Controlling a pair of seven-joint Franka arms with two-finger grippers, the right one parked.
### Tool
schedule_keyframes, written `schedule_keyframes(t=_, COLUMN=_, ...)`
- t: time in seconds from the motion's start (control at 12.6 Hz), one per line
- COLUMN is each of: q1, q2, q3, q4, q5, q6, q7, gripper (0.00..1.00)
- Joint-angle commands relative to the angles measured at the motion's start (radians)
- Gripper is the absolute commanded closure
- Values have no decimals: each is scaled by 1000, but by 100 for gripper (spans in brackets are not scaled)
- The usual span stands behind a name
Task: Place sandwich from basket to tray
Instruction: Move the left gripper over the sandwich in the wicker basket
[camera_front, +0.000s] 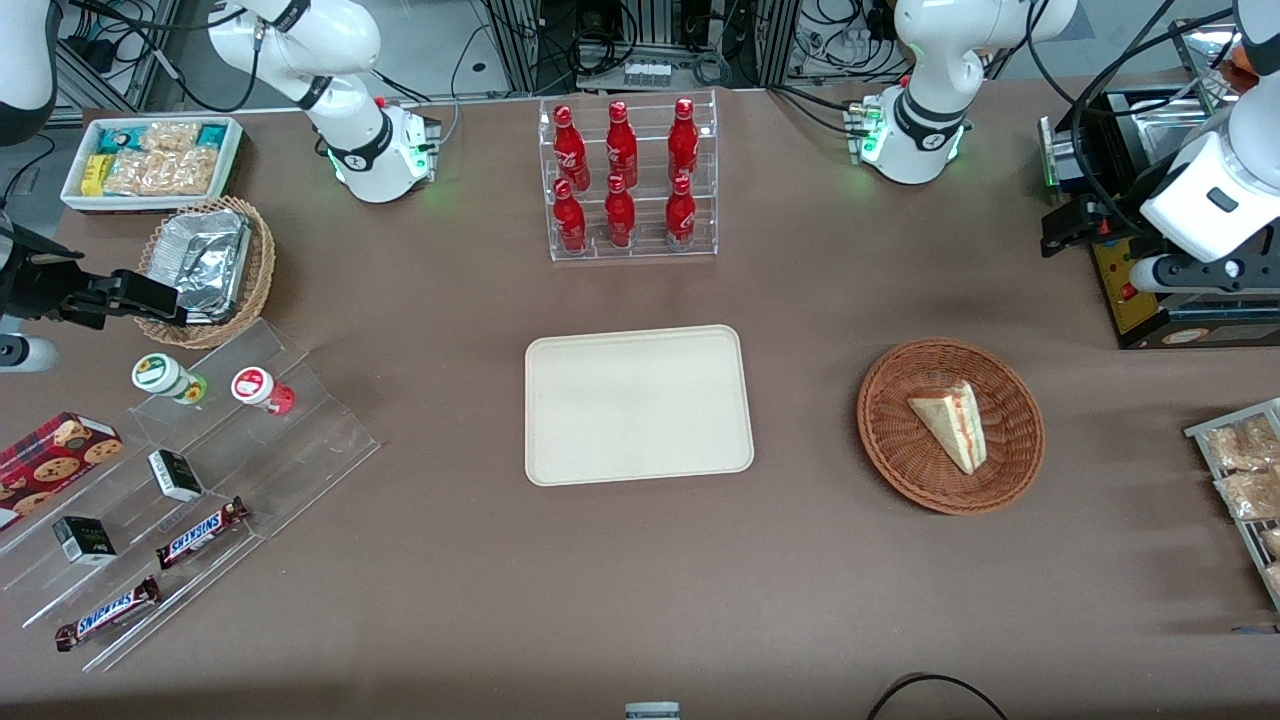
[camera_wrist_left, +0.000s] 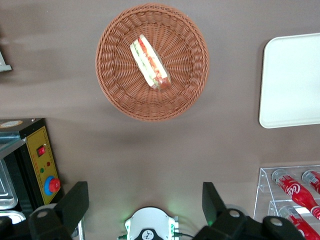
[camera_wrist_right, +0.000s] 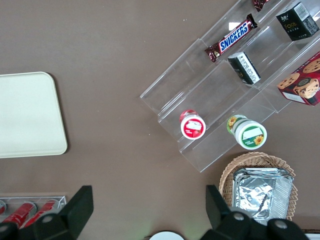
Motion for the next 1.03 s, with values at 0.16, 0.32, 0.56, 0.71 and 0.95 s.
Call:
schedule_keyframes(t=0.16, q1=7, q2=14, q3=-3, q4=-3, q5=-4, q6=31, q7=11, gripper=0)
schedule_keyframes(t=0.32, q1=9, q2=23, q3=-3, q4=-26, q5=-2, q6=62, q7=11, gripper=0)
schedule_keyframes(t=0.56, q1=7, q2=28, q3=-3, q4=-126, q5=1, q6=154, q7=11, gripper=0)
schedule_keyframes(t=0.71, q1=7, q2=27, q3=-3, q4=-212, q5=1, q6=244, q7=8, gripper=0)
schedule_keyframes(t=0.95, q1=7, q2=31, q3=-3, q4=-355, q5=1, q6=446, q7=8, gripper=0)
